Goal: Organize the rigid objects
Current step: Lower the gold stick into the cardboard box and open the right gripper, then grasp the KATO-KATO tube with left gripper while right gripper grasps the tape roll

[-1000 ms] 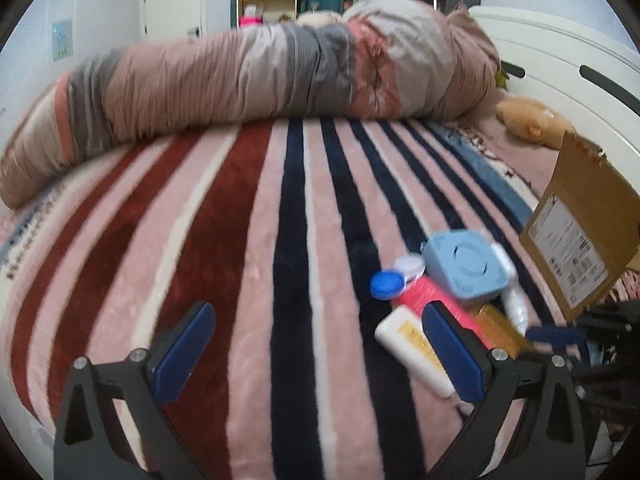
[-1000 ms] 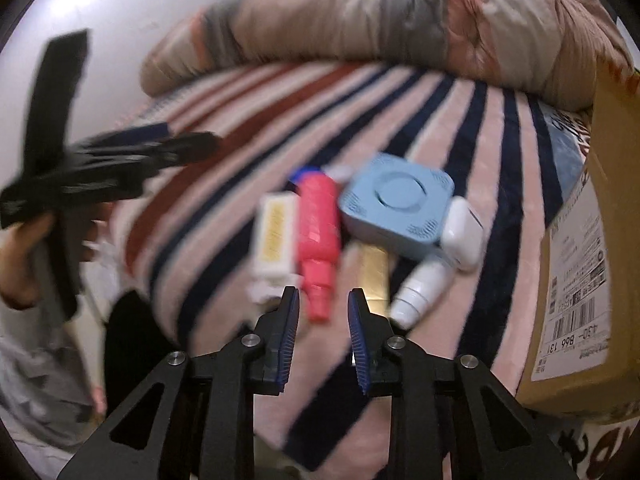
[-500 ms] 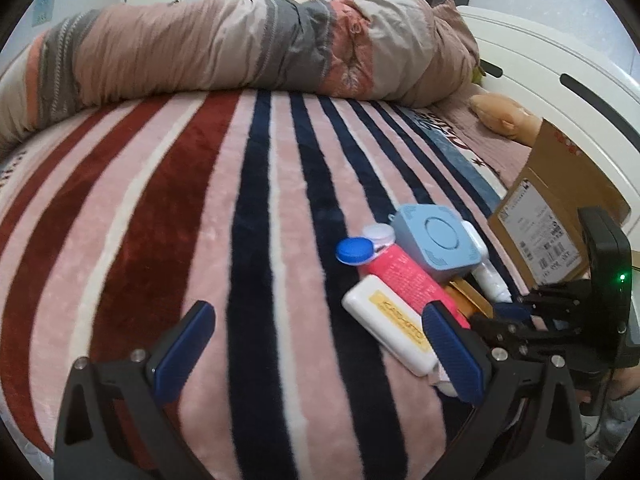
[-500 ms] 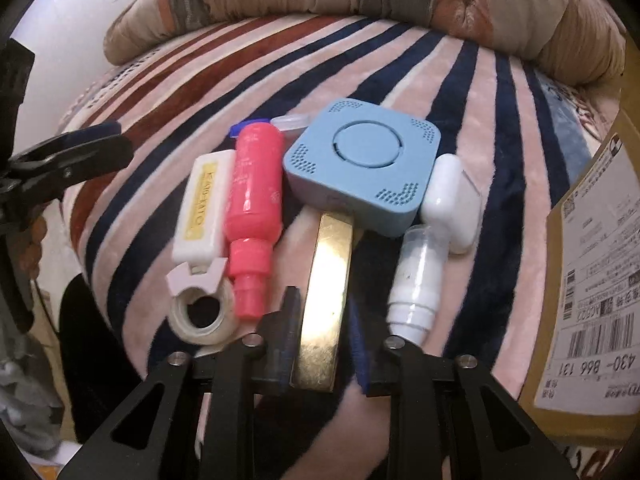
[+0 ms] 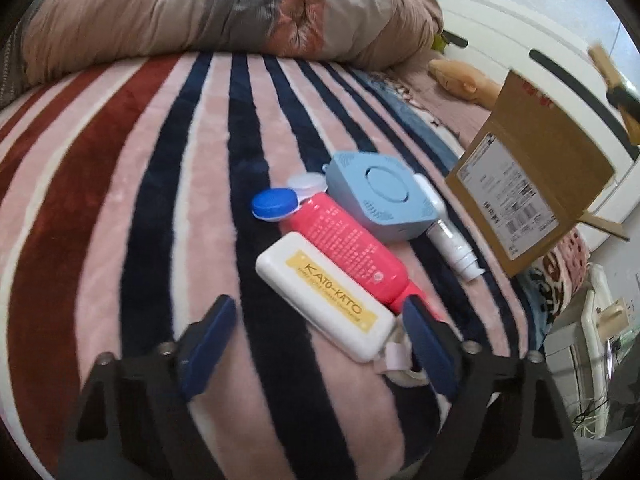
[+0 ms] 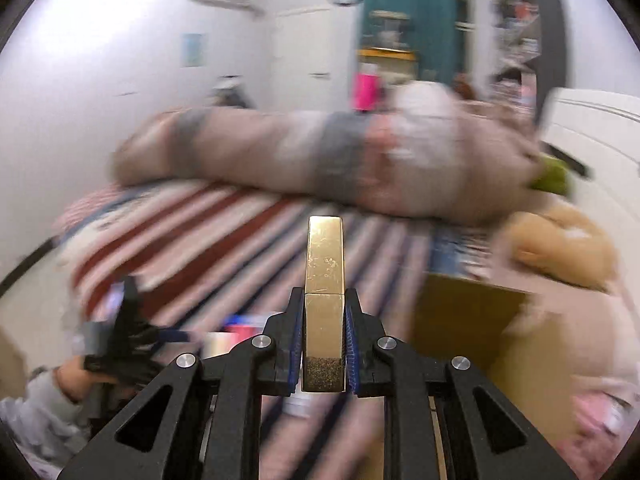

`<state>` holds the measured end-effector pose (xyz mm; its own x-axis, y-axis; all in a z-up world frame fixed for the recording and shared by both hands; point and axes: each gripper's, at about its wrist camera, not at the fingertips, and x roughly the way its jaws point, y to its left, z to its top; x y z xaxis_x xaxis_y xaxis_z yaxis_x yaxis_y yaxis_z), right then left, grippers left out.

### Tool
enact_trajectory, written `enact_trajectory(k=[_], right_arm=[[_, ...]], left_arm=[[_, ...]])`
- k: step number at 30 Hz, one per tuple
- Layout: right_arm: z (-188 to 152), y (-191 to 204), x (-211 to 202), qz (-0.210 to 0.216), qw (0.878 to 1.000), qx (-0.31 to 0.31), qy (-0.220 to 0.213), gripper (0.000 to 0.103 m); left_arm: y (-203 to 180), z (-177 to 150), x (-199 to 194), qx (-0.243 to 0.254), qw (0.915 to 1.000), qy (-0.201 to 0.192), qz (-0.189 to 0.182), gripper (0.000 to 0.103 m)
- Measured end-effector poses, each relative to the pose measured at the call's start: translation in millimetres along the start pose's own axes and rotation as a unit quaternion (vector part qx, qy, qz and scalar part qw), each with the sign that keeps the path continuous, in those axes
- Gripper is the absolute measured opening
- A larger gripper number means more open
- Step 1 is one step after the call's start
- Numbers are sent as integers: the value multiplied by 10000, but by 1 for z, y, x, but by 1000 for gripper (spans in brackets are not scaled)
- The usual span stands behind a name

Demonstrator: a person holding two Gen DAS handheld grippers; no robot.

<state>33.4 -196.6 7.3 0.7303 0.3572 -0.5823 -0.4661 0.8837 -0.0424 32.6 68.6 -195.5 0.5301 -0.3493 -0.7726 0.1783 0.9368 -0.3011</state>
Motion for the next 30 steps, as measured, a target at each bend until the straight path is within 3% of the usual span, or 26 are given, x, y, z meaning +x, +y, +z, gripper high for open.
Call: enact_trajectory(k=[5, 7, 10, 13, 15, 18, 22, 24, 26, 27, 30], right_arm=[[-29, -64, 21, -644, 9926, 680, 768, 14], [-44, -74, 28, -889, 9887, 700, 983, 14], [-53, -75, 40, -919, 9851, 729, 1254, 14], [-54, -74, 37, -1024, 9850, 652, 1228, 35], [-54, -76, 30, -951, 9871, 702, 1082, 39], [-55, -74, 28, -799, 9890, 756, 992, 39], [-47, -60, 21, -672, 9929, 577, 795, 39], [-43, -50, 17, -484, 9954, 506, 657, 39], [-37, -36, 14, -267, 9974, 415, 522, 39], [-35, -30, 13, -177, 9981, 370, 460, 39], [-30, -7, 12, 283, 9990, 175, 289, 39]], left_arm=[[1, 7, 8, -111, 9999, 73, 65, 75], [-6, 8, 12, -37, 9999, 86, 137, 75], [-20, 7, 18, 198, 9990, 133, 388, 75], [-24, 6, 18, 282, 9979, 115, 576, 67], [-23, 6, 14, 552, 9956, 188, 738, 49], [-9, 10, 4, 733, 9923, 263, 962, 35], [7, 11, -3, 595, 9928, 257, 1011, 35], [2, 7, 3, 634, 9921, 195, 1068, 43], [-4, 3, 9, 667, 9908, 46, 1177, 44], [-5, 2, 12, 631, 9901, -13, 1256, 33], [-2, 3, 11, 459, 9914, -95, 1220, 32]])
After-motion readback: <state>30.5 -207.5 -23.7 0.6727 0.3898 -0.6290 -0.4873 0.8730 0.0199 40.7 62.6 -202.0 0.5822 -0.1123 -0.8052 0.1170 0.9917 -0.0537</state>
